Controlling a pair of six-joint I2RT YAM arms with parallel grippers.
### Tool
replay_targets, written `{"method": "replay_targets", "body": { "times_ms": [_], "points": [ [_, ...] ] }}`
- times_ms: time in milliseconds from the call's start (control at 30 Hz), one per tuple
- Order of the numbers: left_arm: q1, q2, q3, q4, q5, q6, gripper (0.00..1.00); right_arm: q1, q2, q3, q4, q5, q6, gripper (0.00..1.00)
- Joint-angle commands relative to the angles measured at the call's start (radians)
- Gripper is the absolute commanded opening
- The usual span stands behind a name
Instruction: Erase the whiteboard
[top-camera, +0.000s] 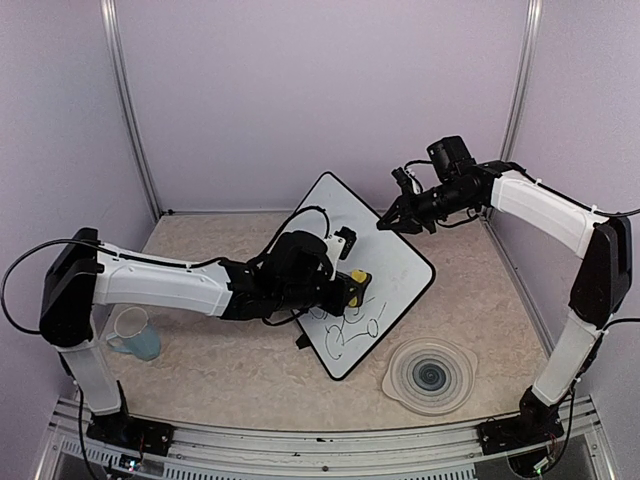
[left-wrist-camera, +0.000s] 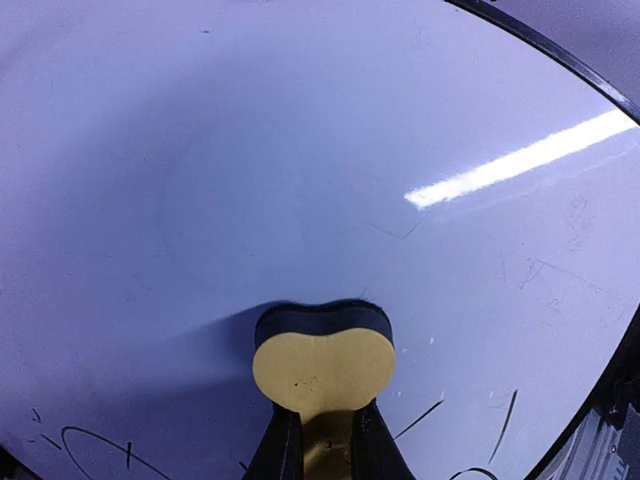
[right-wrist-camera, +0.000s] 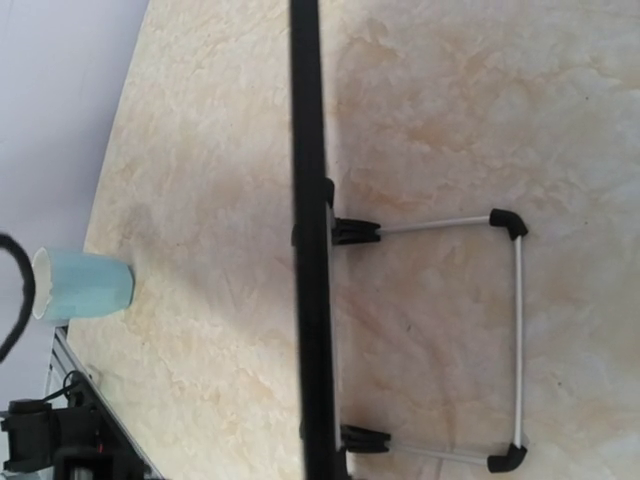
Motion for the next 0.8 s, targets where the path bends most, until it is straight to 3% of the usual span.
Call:
{"method": "replay_targets", "body": {
  "times_ms": [0,367,767],
  "points": [
    [-0.004,0.063,-0.051,0.038,0.173,-0.084,0.00,0.016,-0.019,-0.007,0.048,-0.011,0.071,0.00],
    [0.212,0.096,-0.273,0.048,0.063,-0.258,0.00,0.006,-0.027,-0.003,0.032,-0.012,0.052,0.00],
    [0.318,0.173,-0.149,-0.071,0.074,-0.320,0.00,-0.003,-0.029,-0.005,0.029,-0.025,0.034,0.00]
  ]
}}
